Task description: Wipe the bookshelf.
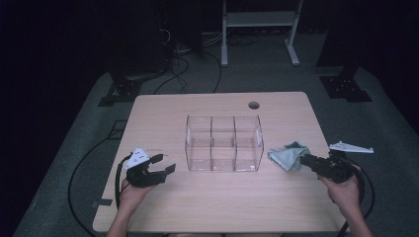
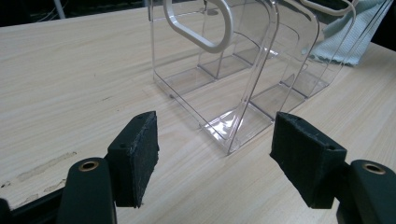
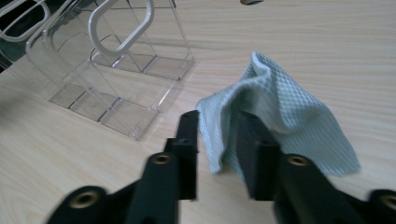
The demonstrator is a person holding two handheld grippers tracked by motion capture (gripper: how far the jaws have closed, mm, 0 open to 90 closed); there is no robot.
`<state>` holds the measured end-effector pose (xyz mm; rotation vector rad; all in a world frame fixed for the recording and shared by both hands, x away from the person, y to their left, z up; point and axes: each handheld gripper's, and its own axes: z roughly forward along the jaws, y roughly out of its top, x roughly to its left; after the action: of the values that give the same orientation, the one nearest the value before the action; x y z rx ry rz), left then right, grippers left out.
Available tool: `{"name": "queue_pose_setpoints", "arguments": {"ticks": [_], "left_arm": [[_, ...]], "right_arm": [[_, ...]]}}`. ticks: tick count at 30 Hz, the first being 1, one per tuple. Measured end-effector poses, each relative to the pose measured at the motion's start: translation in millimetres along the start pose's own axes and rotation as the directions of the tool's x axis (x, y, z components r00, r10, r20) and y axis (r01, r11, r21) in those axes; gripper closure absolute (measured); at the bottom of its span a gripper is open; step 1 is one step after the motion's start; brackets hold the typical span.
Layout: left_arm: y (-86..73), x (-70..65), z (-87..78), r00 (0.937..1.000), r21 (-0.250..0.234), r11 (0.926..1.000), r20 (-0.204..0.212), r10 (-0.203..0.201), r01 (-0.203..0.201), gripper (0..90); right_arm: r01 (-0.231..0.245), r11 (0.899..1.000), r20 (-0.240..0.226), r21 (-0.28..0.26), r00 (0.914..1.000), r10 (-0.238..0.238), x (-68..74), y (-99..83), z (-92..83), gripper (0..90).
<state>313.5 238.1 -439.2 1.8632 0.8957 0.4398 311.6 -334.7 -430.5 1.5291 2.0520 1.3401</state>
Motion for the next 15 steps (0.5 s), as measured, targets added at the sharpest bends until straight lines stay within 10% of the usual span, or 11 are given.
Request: {"name": "queue_pose_setpoints", "arguments": {"ticks": [15], "left_arm": [[-3.6,6.4,-0.9,0.9998,-0.012,0.9997,-0.002,-0.019,0.019,29.7]], "right_arm": [[-0.085,0.996,0.104,0.007,0.991,0.084,-35.3,46.9,65.1,68.2]]}}
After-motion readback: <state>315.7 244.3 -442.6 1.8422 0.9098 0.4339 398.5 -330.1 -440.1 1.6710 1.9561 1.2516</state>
